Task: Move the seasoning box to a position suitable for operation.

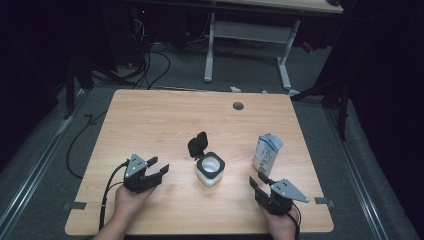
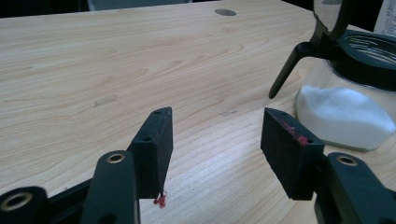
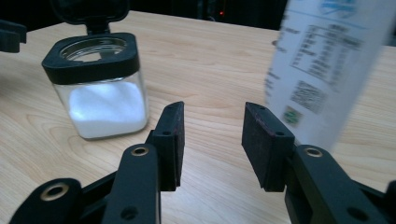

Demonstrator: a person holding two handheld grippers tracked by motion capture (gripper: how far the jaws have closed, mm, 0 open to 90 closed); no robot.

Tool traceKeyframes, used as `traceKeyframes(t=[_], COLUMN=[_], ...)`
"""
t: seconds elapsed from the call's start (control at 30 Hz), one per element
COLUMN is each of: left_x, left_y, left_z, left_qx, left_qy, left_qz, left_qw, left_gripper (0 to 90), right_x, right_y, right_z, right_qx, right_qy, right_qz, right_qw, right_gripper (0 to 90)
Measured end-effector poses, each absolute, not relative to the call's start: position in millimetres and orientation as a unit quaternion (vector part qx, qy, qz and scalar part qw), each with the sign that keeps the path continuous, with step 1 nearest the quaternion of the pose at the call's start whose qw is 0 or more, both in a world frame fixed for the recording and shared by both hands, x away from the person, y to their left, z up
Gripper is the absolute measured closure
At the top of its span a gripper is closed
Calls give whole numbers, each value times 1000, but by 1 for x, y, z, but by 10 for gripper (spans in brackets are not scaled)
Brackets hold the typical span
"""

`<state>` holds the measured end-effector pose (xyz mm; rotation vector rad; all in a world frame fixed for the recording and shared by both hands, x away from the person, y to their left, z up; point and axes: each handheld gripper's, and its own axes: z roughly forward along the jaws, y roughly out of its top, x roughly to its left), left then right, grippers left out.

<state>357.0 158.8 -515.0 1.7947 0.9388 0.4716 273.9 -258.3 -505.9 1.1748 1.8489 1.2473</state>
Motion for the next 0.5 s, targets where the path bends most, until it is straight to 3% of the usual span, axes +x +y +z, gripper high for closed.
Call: traceKeyframes(t=[0.3, 0.5], left_x=[353, 360], left_y=[156, 146], left_z=[-512, -509], left_qx=[735, 738], left_qy=[401, 398], left_qz=[184, 183], left_qw=[516, 512], left_gripper=[511, 628], right_x=[298, 310], right_y=[-235, -224], right_z=[-510, -512], right_qx=[437, 438], right_qy=[715, 721], right_qz=[473, 463], right_qw=[272, 272], right_gripper=[648, 732])
